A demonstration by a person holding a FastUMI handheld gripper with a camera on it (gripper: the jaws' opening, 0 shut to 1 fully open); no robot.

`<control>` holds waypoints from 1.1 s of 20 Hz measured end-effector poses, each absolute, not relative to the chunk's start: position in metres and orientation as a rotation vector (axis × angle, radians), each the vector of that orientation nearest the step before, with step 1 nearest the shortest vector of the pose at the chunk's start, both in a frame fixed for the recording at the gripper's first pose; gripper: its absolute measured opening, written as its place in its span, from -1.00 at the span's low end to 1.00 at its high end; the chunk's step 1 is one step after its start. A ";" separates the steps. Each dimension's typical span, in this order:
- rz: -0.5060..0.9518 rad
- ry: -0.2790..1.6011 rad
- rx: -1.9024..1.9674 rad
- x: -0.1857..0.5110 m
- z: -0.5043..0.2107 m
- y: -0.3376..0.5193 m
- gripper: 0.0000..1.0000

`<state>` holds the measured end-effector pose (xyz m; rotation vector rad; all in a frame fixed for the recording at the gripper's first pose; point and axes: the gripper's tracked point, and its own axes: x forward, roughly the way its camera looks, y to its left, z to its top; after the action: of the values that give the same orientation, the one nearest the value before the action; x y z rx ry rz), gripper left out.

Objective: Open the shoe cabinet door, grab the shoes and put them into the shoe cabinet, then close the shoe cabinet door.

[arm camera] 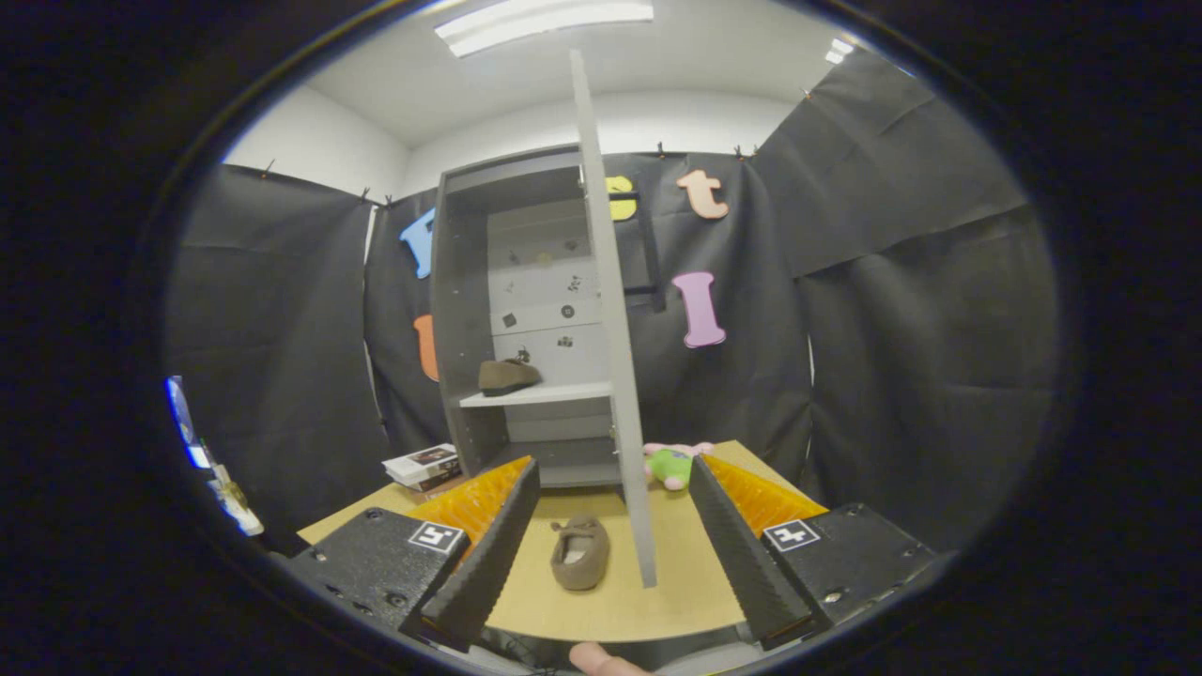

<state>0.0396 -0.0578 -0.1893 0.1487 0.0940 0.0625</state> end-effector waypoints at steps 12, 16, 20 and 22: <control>0.123 0.236 0.167 0.094 -0.281 0.042 1.00; 0.104 0.323 0.120 0.133 -0.337 0.064 1.00; 0.106 0.349 0.065 0.169 -0.383 0.084 1.00; 0.095 0.353 0.042 0.186 -0.400 0.087 1.00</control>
<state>0.1864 0.0868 -0.4003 0.0421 0.3533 0.0948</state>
